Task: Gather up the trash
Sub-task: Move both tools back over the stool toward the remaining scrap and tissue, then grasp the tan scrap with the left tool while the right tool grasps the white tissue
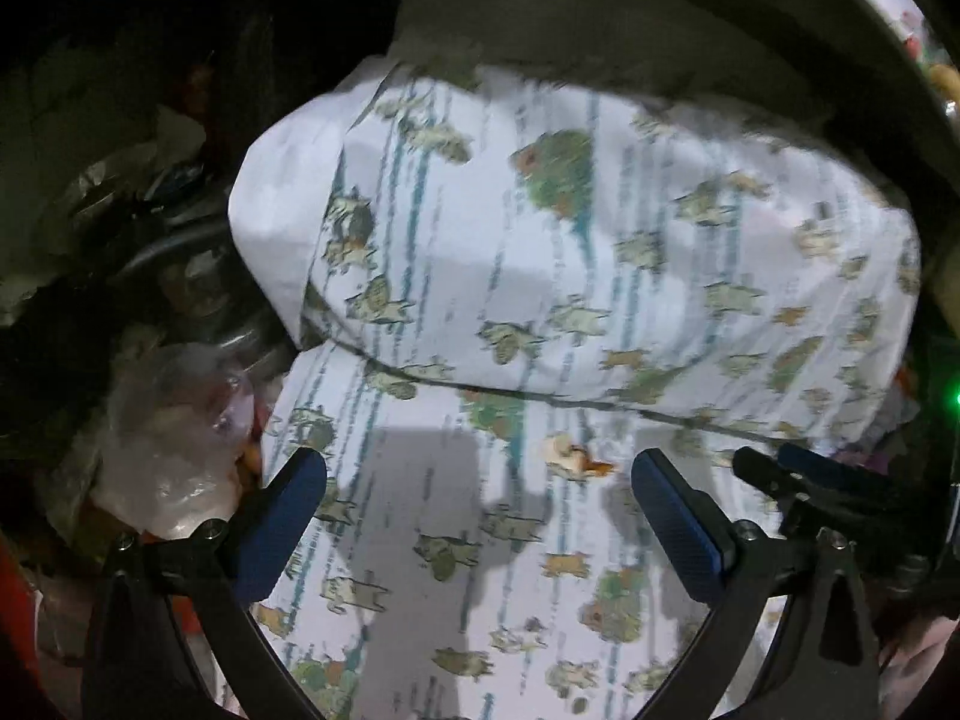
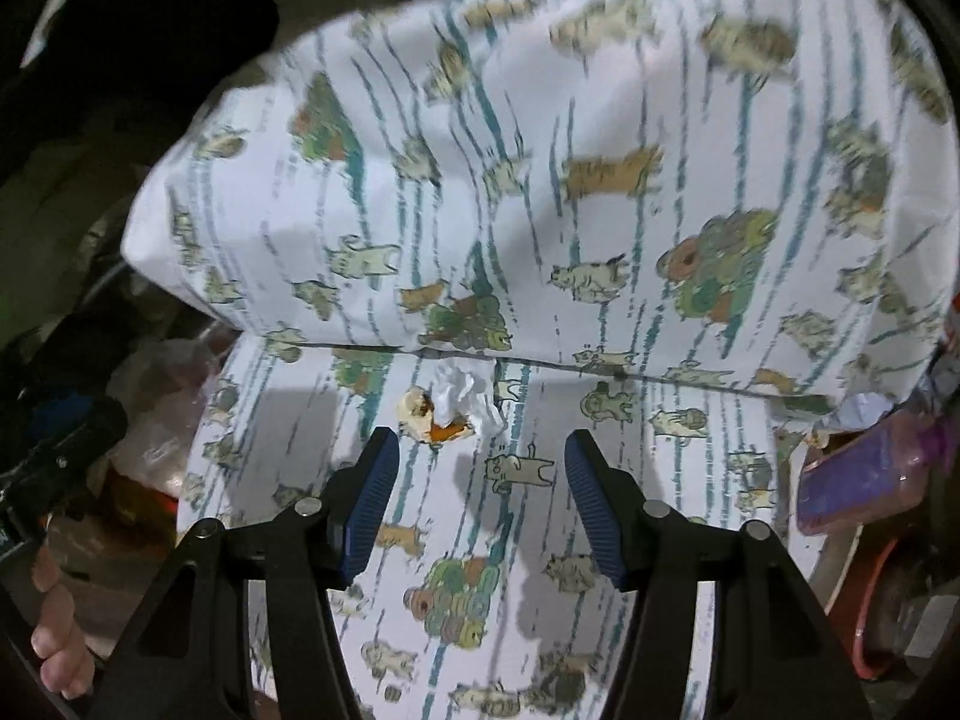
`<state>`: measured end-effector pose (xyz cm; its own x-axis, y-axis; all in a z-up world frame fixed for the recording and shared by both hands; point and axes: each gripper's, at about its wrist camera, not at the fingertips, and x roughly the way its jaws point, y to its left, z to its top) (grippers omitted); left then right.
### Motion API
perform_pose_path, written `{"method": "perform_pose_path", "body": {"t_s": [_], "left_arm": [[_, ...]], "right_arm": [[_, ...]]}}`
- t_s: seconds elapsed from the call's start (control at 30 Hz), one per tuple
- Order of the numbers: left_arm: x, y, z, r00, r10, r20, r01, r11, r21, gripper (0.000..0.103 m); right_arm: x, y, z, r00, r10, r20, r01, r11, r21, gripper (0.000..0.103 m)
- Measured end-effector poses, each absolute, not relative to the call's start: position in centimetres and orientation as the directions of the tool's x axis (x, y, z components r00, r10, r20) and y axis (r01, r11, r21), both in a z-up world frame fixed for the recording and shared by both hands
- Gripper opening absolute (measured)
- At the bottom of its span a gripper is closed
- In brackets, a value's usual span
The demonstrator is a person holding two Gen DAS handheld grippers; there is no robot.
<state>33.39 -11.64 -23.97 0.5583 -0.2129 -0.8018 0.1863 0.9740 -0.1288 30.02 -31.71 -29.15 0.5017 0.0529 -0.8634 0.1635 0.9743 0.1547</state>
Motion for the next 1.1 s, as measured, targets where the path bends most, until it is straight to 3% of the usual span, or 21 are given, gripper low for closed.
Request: {"method": "perform_pose_path", "body": {"t_s": [0.13,0.33,0.43,0.53,0.6,0.7,0.73,0.77,0.93,1.1], "left_arm": [[34.3,-11.7,-25.7,0.538,-0.173,-0.825,0.173,0.981,-0.094,0.103],[35.1,-10.2,-27.4,0.491,-0.172,-0.854,0.101,0.985,-0.141,0.103],[35.6,-9.7,-28.2,0.474,-0.165,-0.865,0.086,0.986,-0.141,0.103],[35.8,-9.5,-28.9,0.466,-0.146,-0.873,0.097,0.989,-0.113,0.103],[35.9,-9.5,-29.4,0.457,-0.133,-0.879,0.102,0.99,-0.097,0.103],[36.1,-9.3,-30.3,0.439,-0.136,-0.888,0.093,0.99,-0.106,0.103],[36.2,-9.3,-30.5,0.434,-0.137,-0.89,0.087,0.99,-0.111,0.103],[36.2,-9.4,-30.7,0.427,-0.139,-0.893,0.08,0.99,-0.116,0.103],[36.2,-10.7,-31.7,0.406,-0.15,-0.901,0.136,0.985,-0.103,0.103],[37.5,-11.8,-32.4,0.38,-0.183,-0.907,0.09,0.983,-0.161,0.103]], "right_arm": [[32.6,-31.7,-31.7,0.471,0.105,-0.876,0.161,0.966,0.202,0.057],[35.8,-31.0,-36.2,0.472,0.085,-0.878,0.176,0.966,0.188,0.056],[36.4,-31.2,-38.3,0.448,0.084,-0.89,0.247,0.945,0.213,0.042],[36.3,-31.7,-39.0,0.486,0.165,-0.858,0.274,0.904,0.329,0.042],[36.4,-31.8,-39.9,0.464,0.157,-0.872,0.295,0.9,0.319,0.039],[36.3,-31.9,-40.6,0.461,0.138,-0.877,0.291,0.91,0.297,0.023],[36.3,-31.9,-40.7,0.459,0.139,-0.878,0.289,0.911,0.295,0.009],[36.2,-31.9,-40.7,0.453,0.142,-0.88,0.286,0.912,0.294,0.003],[34.8,-32.3,-38.8,0.454,0.192,-0.87,0.28,0.896,0.344,0.002],[33.9,-32.0,-40.0,0.272,0.326,-0.905,0.209,0.898,0.387,0.002]]}}
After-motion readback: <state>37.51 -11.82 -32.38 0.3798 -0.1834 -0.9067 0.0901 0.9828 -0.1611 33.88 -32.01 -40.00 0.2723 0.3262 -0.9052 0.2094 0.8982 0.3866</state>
